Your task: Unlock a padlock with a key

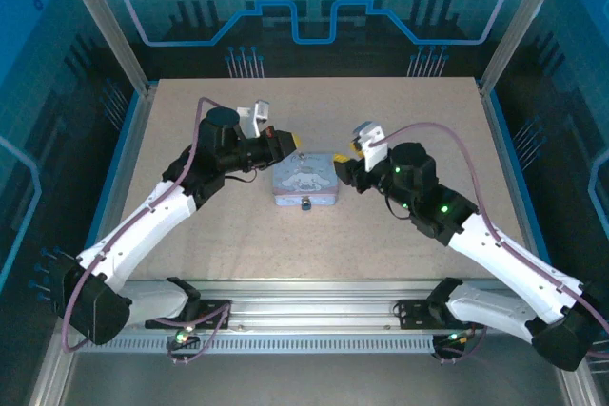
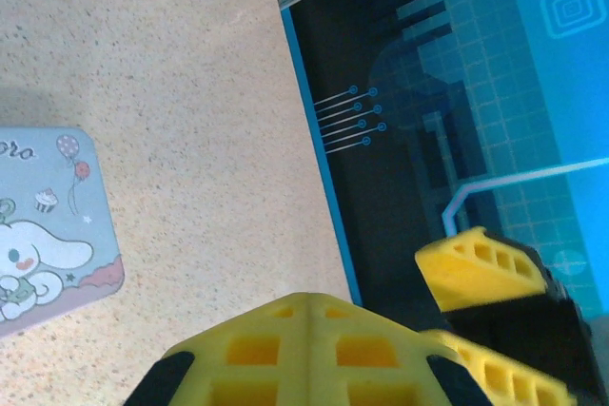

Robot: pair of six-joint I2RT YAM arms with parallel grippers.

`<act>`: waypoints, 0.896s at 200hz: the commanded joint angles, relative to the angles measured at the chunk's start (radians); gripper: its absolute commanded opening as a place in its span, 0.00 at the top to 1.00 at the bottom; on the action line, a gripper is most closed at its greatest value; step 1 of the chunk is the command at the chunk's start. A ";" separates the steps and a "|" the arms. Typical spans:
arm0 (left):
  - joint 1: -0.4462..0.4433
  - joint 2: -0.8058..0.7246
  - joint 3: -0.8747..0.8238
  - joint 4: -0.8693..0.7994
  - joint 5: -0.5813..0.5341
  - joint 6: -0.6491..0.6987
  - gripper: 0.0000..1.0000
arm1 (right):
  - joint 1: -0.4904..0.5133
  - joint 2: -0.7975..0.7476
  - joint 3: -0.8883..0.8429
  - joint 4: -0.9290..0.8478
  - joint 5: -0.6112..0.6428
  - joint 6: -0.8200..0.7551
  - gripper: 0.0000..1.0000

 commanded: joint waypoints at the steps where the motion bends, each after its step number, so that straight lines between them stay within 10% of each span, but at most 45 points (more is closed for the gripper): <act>1: -0.023 0.009 0.023 0.049 -0.065 0.095 1.00 | -0.067 0.008 0.000 0.006 -0.277 0.314 0.53; 64: -0.088 0.002 -0.053 0.251 -0.110 0.086 1.00 | -0.134 0.073 -0.115 0.412 -0.510 0.681 0.53; 179: -0.128 -0.019 -0.141 0.449 -0.143 0.020 1.00 | -0.137 0.162 -0.200 0.785 -0.520 1.022 0.58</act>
